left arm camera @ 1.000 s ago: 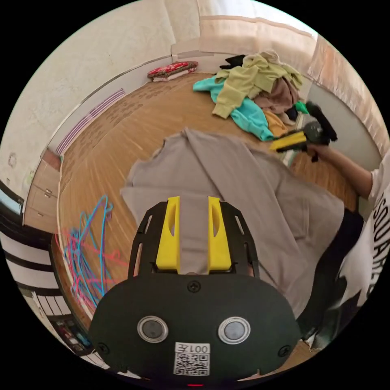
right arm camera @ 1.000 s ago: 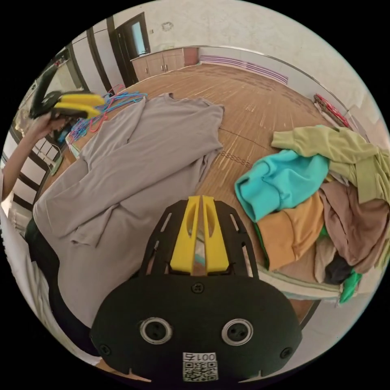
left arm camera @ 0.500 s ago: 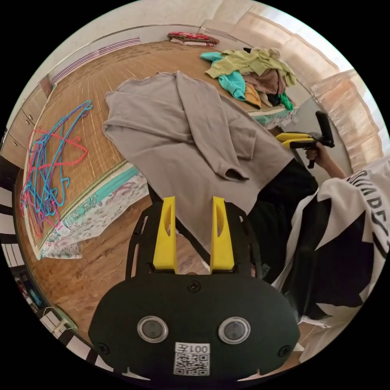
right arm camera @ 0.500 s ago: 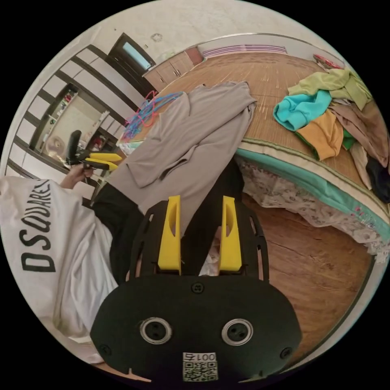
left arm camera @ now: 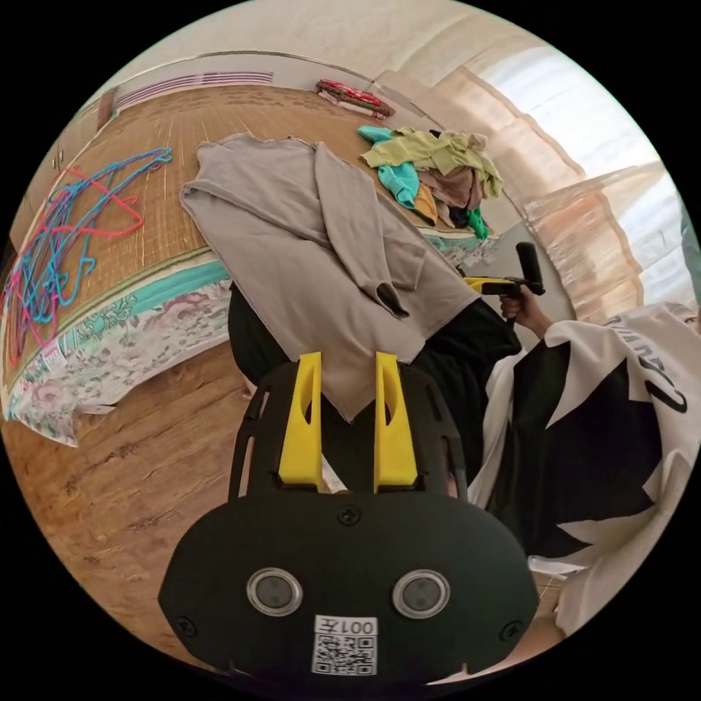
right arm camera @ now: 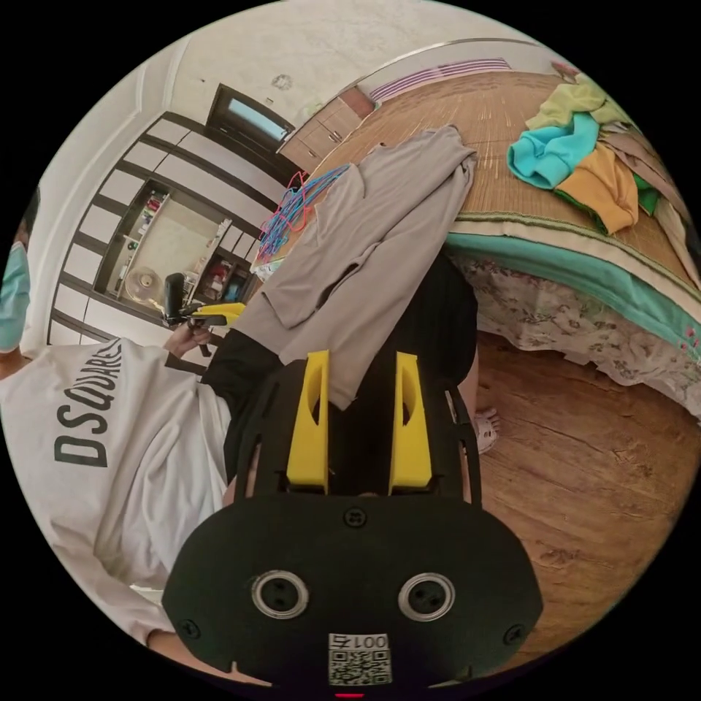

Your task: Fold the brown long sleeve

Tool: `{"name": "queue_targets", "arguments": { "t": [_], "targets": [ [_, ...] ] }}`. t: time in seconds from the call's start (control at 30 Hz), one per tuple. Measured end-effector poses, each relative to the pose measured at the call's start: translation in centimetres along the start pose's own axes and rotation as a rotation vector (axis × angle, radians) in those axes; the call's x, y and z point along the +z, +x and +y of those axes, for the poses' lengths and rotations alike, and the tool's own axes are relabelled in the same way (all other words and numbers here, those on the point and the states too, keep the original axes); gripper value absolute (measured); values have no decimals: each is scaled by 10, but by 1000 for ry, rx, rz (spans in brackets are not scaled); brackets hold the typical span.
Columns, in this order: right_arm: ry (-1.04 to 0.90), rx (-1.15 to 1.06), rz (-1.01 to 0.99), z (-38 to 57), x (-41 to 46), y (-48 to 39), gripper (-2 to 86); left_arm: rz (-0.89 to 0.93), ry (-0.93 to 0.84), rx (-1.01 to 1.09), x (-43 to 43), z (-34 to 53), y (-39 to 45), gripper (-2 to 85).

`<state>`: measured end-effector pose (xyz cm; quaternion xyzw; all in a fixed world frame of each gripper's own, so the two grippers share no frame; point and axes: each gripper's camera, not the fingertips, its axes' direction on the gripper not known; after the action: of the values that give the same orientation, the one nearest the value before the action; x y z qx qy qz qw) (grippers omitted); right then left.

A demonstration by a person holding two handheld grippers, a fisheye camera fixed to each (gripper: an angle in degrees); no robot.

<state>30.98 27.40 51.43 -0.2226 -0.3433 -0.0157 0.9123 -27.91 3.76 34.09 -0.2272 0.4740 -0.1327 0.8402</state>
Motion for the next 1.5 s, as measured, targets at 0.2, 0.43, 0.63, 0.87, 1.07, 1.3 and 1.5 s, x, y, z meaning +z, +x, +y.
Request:
{"name": "queue_targets", "arguments": {
  "t": [0.2, 0.43, 0.63, 0.87, 1.07, 1.3, 1.5],
  "targets": [
    [7, 2, -68, 16, -2, 17, 85, 86, 72, -31, -20, 26, -13, 68],
    [87, 15, -133, 39, -26, 43, 25, 58, 183, 11, -55, 39, -13, -4],
    [180, -40, -125, 42, -66, 39, 8, 56, 313, 25, -113, 43, -11, -8],
    [206, -233, -115, 57, -129, -4, 4, 48, 278, 101, -168, 69, 23, -10],
    [37, -368, -58, 76, -145, -55, 3, 46, 181, 131, -167, 97, 62, -10],
    [237, -425, 10, 7, -169, -65, 5, 20, 357, 200, -193, 0, 27, -10],
    [258, -315, 219, -168, -131, -41, 10, -136, 359, 123, -152, -190, -70, -10]
  ]
}}
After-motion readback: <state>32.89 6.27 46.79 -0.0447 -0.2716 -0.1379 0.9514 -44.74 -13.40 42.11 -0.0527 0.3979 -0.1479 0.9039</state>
